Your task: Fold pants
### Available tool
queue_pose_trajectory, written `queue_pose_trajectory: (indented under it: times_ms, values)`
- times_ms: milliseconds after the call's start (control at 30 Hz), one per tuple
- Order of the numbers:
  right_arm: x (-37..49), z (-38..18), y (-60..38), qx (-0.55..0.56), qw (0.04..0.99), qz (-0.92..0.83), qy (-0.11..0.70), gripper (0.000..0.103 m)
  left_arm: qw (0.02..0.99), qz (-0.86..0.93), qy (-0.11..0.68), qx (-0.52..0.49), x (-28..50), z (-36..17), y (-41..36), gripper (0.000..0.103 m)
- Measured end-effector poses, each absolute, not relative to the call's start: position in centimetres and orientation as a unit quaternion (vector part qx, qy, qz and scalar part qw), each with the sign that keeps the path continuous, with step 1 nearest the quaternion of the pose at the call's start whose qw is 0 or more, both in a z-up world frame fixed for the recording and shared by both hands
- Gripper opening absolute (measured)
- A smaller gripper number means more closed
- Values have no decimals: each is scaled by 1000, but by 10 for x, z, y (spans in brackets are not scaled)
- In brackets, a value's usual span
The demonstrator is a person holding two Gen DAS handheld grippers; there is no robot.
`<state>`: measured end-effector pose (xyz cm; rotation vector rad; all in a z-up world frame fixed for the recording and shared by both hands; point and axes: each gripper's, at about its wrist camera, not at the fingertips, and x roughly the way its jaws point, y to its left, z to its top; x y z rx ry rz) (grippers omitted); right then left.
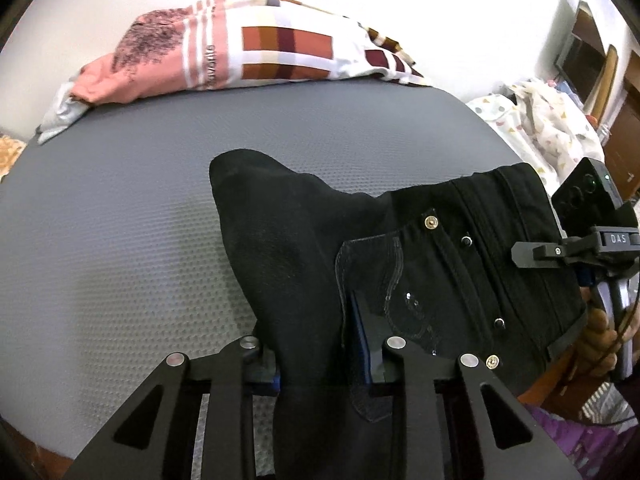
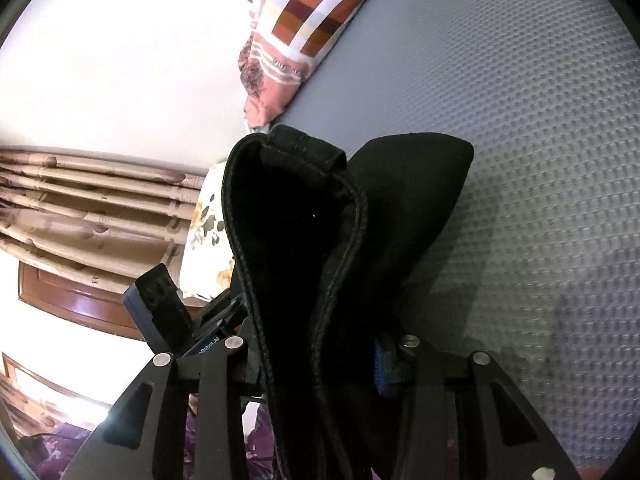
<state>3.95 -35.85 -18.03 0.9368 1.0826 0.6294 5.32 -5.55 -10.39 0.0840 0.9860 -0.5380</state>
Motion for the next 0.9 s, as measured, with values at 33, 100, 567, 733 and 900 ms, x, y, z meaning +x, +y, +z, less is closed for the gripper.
queue_pose_trajectory:
  times_ms: [33, 100, 567, 733, 900]
  values:
    - [39, -180, -355, 422, 708, 285, 489, 36, 847, -253, 466, 40, 54, -103, -54, 27]
    - [43, -180, -346, 422, 705, 289, 491, 36, 851, -245, 463, 43, 53, -101, -47, 27]
    - [65, -164, -301, 410, 691, 317, 503, 36, 877, -201, 433, 51, 66, -82, -3, 27]
    - [79, -160, -286, 404, 690, 326, 504, 36, 883, -185, 429, 45, 77, -81, 13, 27]
    - [97, -160, -268, 399, 685, 334, 509, 36, 890, -164, 423, 44, 91, -81, 29, 27]
